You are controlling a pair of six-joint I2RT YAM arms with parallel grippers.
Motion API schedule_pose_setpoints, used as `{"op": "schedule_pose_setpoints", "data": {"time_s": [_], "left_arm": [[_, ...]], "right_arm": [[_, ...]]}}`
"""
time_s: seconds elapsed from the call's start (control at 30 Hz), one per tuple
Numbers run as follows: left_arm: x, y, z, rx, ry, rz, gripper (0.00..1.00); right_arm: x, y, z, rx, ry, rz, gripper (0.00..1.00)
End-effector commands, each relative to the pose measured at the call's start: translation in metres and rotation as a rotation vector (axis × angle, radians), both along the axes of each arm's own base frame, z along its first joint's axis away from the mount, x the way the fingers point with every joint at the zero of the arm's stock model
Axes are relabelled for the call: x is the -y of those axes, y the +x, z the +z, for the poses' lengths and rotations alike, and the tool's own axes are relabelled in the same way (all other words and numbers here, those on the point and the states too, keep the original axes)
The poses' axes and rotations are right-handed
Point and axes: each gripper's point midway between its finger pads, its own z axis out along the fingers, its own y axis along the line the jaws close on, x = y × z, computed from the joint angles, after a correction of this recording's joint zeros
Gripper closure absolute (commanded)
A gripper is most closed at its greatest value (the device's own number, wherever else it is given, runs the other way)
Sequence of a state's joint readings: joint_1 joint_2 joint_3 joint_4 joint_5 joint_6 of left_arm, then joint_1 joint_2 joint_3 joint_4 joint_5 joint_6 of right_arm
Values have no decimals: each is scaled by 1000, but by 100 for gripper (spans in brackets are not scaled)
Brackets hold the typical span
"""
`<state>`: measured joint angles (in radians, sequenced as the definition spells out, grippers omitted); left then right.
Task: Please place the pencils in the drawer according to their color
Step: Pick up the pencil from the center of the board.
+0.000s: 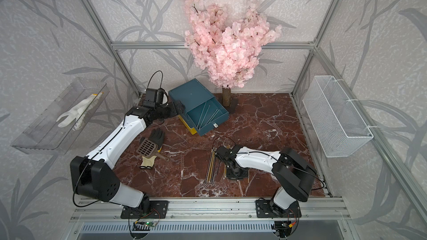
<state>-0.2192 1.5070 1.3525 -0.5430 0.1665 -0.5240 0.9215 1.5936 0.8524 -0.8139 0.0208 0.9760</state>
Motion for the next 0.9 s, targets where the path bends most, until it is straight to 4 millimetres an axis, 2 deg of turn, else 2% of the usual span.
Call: {"op": "schedule_pose_setpoints", "data": {"time_s": [0.0,0.13,0.5,0.7,0.87], "left_arm": [[-3,-3,-15,-41,16,0,0],[-2,-3,-15,-41,15,-1,0],[-3,-1,-12,-30,15,0,0],[-2,1,-9,-20,10,2,0],[-2,3,-8,-18,10,2,0]], "right_arm": [[10,-6,-10,-21,-30,-8,92],[13,-9,-9,-24,-26,-16,100],[26,-21,7,-10,0,-64,100],[32,-28,22,23,57,-117,100],[31,-21,42,63,152,-193,100]]}}
